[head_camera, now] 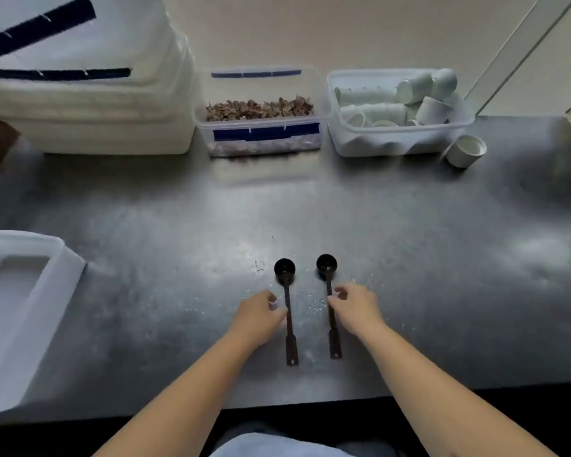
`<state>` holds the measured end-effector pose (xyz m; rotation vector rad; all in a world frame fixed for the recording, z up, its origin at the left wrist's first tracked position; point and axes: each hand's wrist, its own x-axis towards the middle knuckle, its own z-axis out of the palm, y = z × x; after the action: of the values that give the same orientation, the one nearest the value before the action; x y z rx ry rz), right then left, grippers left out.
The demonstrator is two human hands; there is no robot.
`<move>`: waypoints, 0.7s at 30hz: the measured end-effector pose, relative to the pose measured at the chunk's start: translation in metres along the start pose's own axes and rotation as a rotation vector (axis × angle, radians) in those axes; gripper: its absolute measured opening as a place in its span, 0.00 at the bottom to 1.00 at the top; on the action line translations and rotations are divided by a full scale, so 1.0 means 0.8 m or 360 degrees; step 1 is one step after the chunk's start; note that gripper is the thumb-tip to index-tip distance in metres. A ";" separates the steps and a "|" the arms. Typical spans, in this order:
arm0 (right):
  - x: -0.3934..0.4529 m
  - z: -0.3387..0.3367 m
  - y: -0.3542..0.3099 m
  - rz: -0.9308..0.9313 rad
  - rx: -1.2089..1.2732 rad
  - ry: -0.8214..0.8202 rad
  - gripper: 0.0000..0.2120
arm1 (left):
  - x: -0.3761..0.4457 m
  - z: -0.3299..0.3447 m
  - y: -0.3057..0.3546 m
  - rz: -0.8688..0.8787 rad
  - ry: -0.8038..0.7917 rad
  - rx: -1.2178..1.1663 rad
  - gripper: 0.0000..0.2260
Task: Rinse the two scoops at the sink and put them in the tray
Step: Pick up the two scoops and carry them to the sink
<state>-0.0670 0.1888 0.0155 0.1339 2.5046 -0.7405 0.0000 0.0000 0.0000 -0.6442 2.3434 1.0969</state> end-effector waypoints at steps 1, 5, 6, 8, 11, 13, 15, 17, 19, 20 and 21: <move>0.007 0.002 0.000 0.0048 0.0046 0.0039 0.16 | 0.007 0.001 0.002 0.0009 0.0053 -0.0016 0.18; 0.021 0.002 -0.002 0.0169 0.0050 0.0061 0.13 | 0.022 0.007 0.015 -0.0012 0.0204 -0.0048 0.09; 0.024 0.001 -0.003 0.0164 0.0036 0.0058 0.11 | 0.024 0.009 0.021 -0.0017 0.0226 -0.0055 0.08; 0.032 -0.003 -0.006 0.0139 0.0005 0.0078 0.11 | 0.030 0.012 0.029 -0.0051 0.0274 -0.0045 0.08; 0.043 -0.001 -0.007 0.0062 -0.0097 0.0035 0.12 | 0.036 0.017 0.038 -0.0142 0.0267 -0.0077 0.07; 0.044 0.002 -0.006 0.0031 -0.0137 -0.0015 0.13 | 0.038 0.017 0.040 -0.0192 0.0250 -0.0061 0.04; 0.045 0.003 -0.003 0.0000 -0.0140 -0.0077 0.14 | 0.039 0.017 0.038 -0.0205 0.0230 -0.0054 0.06; 0.045 0.003 0.002 -0.0022 -0.0084 -0.0174 0.13 | 0.039 0.015 0.037 -0.0192 0.0192 -0.0028 0.13; 0.042 -0.002 0.006 -0.0027 0.0151 -0.0291 0.14 | 0.035 0.014 0.038 -0.0196 0.0134 -0.0140 0.16; 0.039 -0.007 0.009 -0.0004 0.0310 -0.0357 0.15 | 0.029 0.013 0.038 -0.0220 0.0097 -0.0276 0.15; 0.037 -0.012 0.012 0.0020 0.0458 -0.0426 0.15 | 0.022 0.012 0.039 -0.0246 0.0066 -0.0443 0.14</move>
<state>-0.0940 0.2006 0.0025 0.1412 2.1342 -1.0384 -0.0300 0.0215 0.0015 -0.9392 2.1502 1.3607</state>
